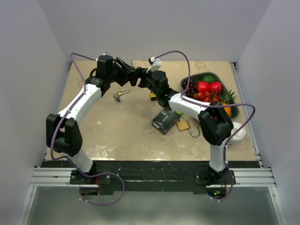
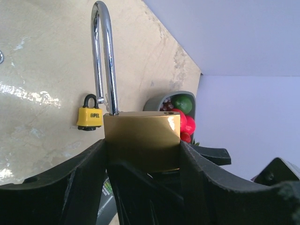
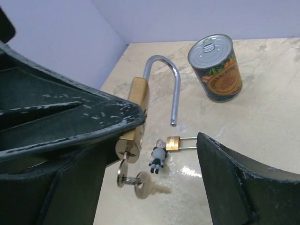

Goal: Lock with the key
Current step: Pick up the lock from the center of the board.

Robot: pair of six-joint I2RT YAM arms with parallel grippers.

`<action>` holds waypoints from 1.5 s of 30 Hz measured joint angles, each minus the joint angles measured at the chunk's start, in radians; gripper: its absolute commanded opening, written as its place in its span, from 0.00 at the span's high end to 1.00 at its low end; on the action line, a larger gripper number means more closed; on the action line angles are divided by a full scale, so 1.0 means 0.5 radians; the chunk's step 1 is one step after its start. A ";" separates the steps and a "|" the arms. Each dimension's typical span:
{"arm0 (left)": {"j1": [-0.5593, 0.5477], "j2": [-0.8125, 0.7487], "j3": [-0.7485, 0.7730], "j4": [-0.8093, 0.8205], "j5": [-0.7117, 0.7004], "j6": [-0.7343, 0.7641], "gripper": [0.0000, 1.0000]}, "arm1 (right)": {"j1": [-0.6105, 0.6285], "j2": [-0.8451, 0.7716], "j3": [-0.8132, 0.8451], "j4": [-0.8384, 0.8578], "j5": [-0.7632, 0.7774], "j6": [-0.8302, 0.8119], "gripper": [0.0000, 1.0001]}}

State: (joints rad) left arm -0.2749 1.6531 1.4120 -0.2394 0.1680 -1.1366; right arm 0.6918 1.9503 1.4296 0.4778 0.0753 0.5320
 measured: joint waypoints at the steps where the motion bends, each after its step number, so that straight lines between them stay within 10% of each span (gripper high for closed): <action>1: 0.000 0.000 0.000 0.012 0.005 -0.012 1.00 | 0.000 0.014 0.013 0.001 0.018 -0.005 0.24; 21: 0.004 0.000 -0.042 0.203 0.090 -0.219 1.00 | 0.003 0.095 0.096 0.120 0.145 -0.002 0.40; 32: 0.012 0.002 -0.103 0.286 0.153 -0.381 1.00 | 0.046 0.119 0.105 0.235 0.208 -0.139 0.99; 37: 0.013 0.002 -0.140 0.336 0.162 -0.431 1.00 | 0.047 0.119 0.105 0.220 0.211 -0.192 1.00; 45: 0.039 0.002 -0.196 0.409 0.197 -0.436 0.36 | 0.040 0.118 0.102 0.188 0.175 -0.205 1.00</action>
State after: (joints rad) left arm -0.2554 1.6543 1.3140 -0.0349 0.2665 -1.3548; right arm 0.7120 2.0094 1.4807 0.5716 0.1631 0.4294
